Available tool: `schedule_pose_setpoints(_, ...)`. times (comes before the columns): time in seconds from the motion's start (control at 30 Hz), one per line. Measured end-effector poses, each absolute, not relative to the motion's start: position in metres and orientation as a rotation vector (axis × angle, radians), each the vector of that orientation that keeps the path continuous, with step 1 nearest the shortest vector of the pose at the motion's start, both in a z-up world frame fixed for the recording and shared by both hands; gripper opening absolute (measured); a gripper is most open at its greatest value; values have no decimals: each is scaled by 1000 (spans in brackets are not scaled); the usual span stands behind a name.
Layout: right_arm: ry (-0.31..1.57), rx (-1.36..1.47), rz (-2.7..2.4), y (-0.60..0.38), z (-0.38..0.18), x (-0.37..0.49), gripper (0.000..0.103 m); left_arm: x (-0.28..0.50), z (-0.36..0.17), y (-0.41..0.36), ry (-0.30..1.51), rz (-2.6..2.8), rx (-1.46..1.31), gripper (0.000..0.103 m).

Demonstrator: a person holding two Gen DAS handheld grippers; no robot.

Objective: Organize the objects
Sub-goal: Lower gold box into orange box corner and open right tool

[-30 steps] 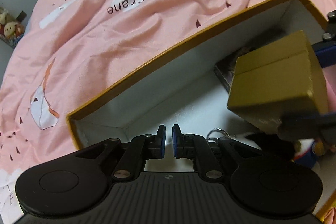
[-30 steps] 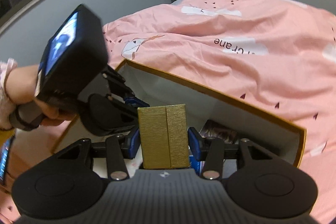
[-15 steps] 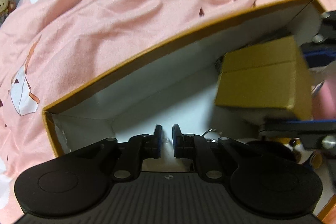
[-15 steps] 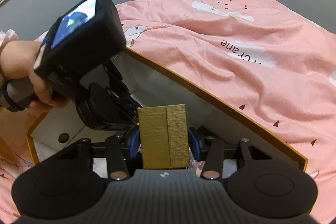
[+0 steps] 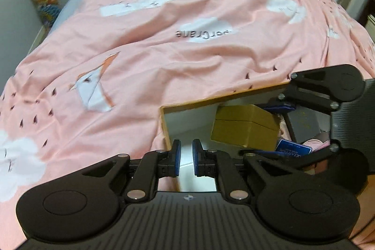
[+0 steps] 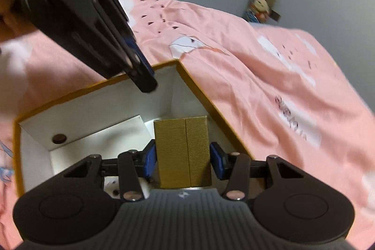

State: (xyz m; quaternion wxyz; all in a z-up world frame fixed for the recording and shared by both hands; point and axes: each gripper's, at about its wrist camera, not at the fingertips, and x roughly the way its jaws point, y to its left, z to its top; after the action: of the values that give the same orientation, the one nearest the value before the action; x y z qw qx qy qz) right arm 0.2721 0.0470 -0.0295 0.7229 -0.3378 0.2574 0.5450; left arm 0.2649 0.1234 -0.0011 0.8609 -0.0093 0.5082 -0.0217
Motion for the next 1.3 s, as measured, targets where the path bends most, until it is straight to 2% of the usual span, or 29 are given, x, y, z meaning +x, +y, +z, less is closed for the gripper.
schedule_pose_setpoints(0.43,388,-1058,1259,94,-66,244,49,244,11,161,968,-34,-135,13)
schedule_pose_setpoints(0.67,385,-1082,1264,102,-69,242,49,240,2,173,980,-20,-168,14)
schedule_pose_setpoints(0.83,378,-1088,1245,101,-67,240,54,239,-5,172,994,-13,-166,15)
schedule_pose_setpoints(0.9,385,-1084,1231,98,-66,240,62,238,-6,173,997,-9,-167,17)
schedule_pose_setpoints(1.03,437,-1055,1213,93,-61,243,62,235,-5,173,996,0,-163,18)
schedule_pose_setpoints(1.17,504,-1032,1177,89,-62,247,54,230,-2,174,993,9,-160,18)
schedule_pose_setpoints(1.23,524,-1021,1170,86,-63,247,44,229,1,174,995,9,-150,19)
schedule_pose_setpoints(1.3,544,-1017,1162,85,-64,246,29,226,5,173,1000,1,-132,21)
